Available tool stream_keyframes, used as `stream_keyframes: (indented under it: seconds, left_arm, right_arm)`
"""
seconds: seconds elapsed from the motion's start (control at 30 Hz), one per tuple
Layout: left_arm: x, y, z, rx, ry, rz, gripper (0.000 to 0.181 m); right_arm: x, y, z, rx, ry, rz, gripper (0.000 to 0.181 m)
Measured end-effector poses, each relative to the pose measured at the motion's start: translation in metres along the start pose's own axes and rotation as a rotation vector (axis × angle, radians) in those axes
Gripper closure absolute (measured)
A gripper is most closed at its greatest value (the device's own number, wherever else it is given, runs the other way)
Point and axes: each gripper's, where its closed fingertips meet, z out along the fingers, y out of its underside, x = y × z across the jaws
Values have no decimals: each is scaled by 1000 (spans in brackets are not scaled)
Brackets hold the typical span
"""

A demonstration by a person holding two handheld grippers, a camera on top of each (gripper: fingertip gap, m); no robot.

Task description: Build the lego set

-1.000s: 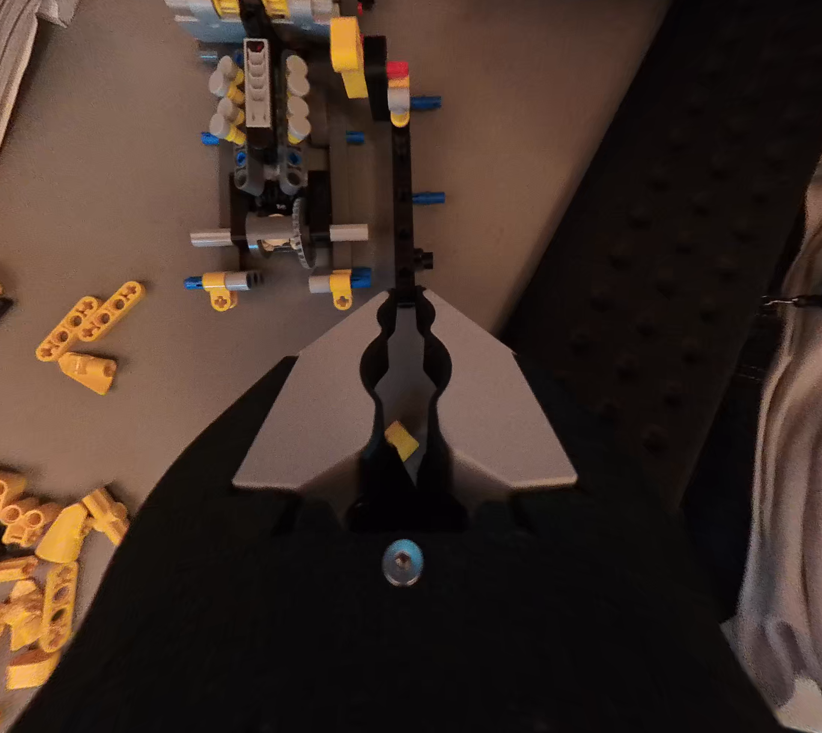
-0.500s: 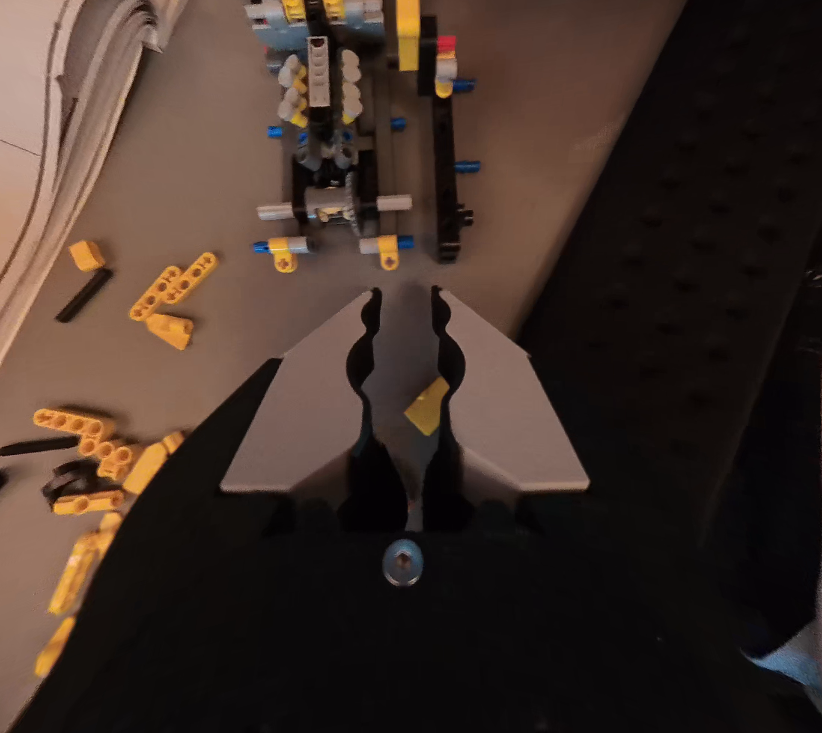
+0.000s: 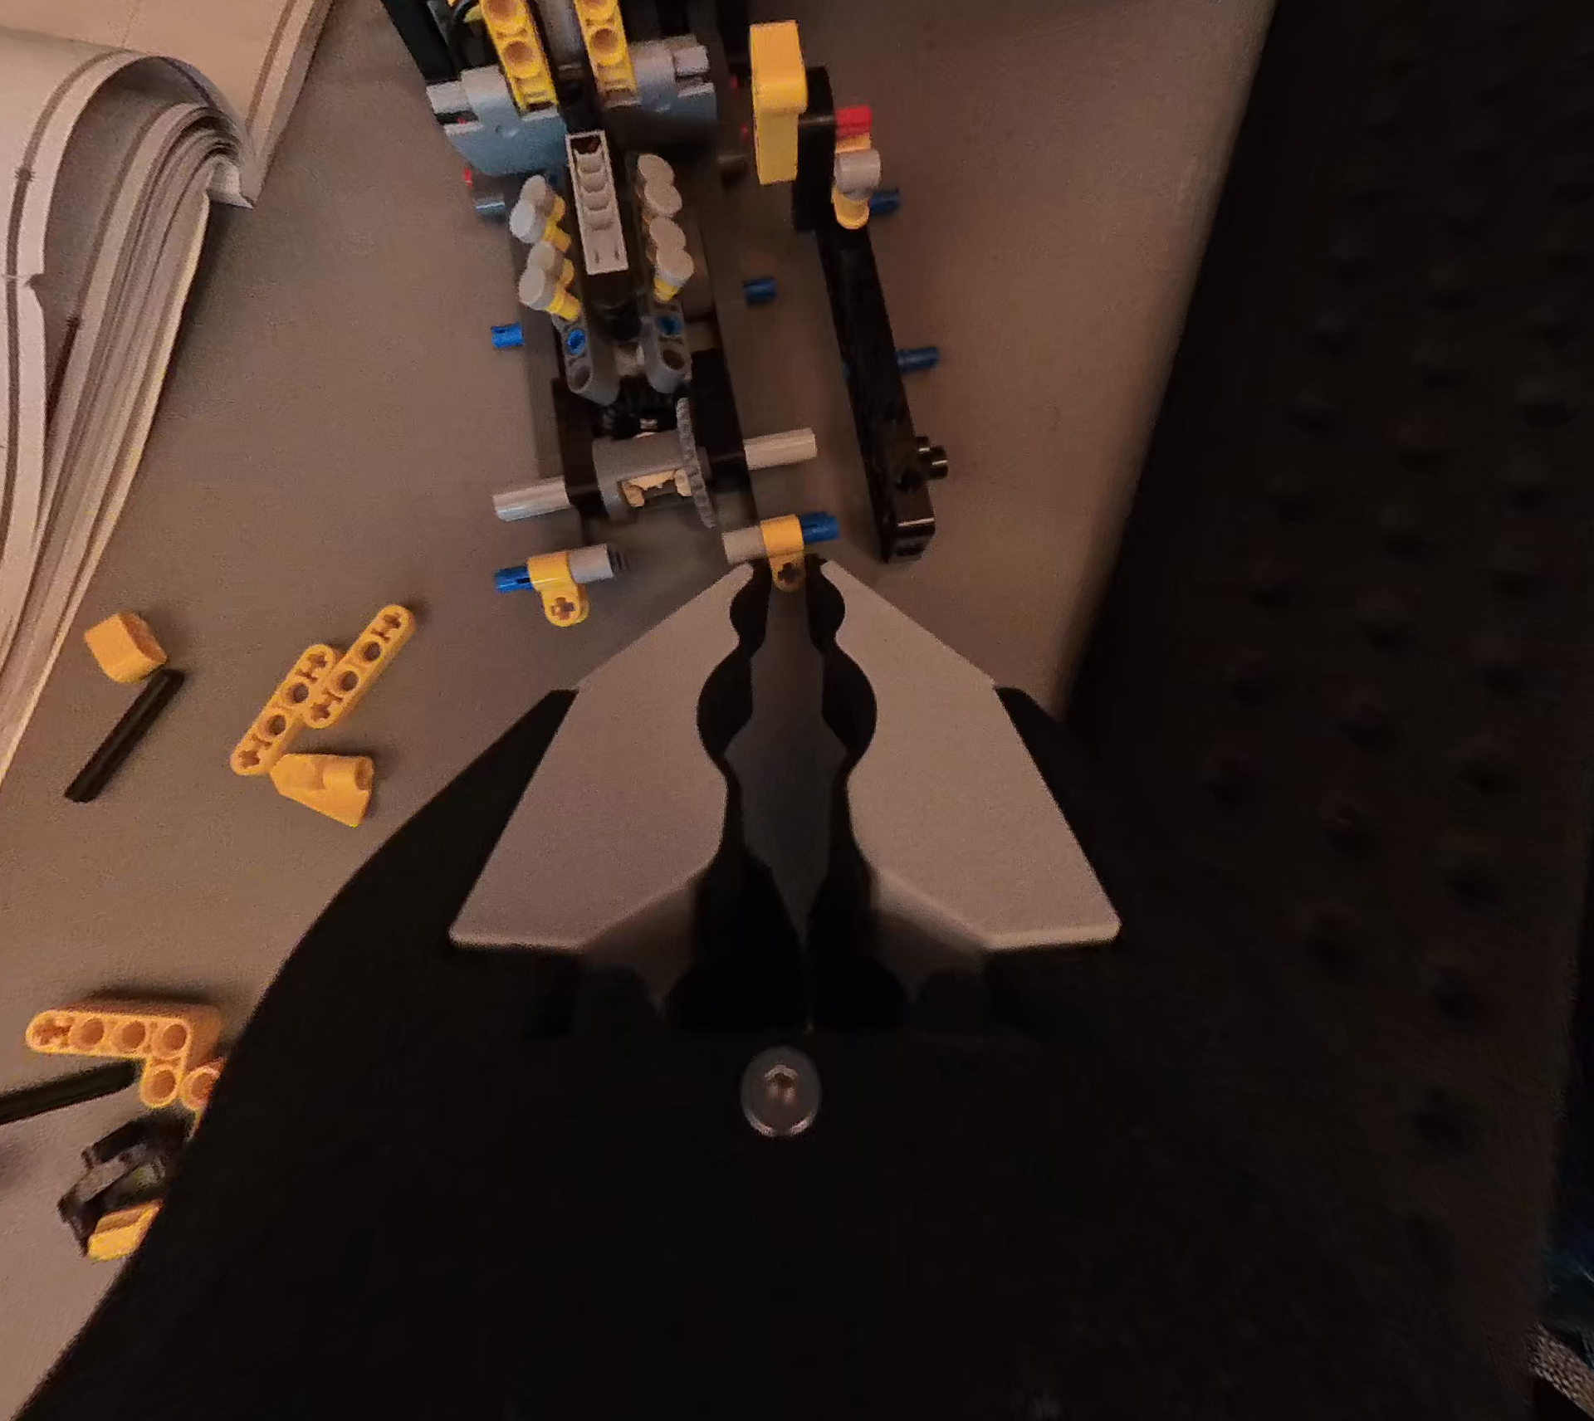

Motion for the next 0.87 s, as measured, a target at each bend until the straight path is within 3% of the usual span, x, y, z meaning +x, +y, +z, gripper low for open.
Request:
stream_keyframes:
  seconds: [0.1,0.23,0.87]
  left_arm:
    - [-1,-1,0,11,5,-11,172]
    - [-4,-1,0,15,-16,15,173]
    - [-1,-1,0,-215,58,163,173]
  right_arm:
    - [8,-2,10,-13,25,0,141]
    - [13,2,14,-32,107,-80,160]
    - [11,4,15,-13,146,-85,162]
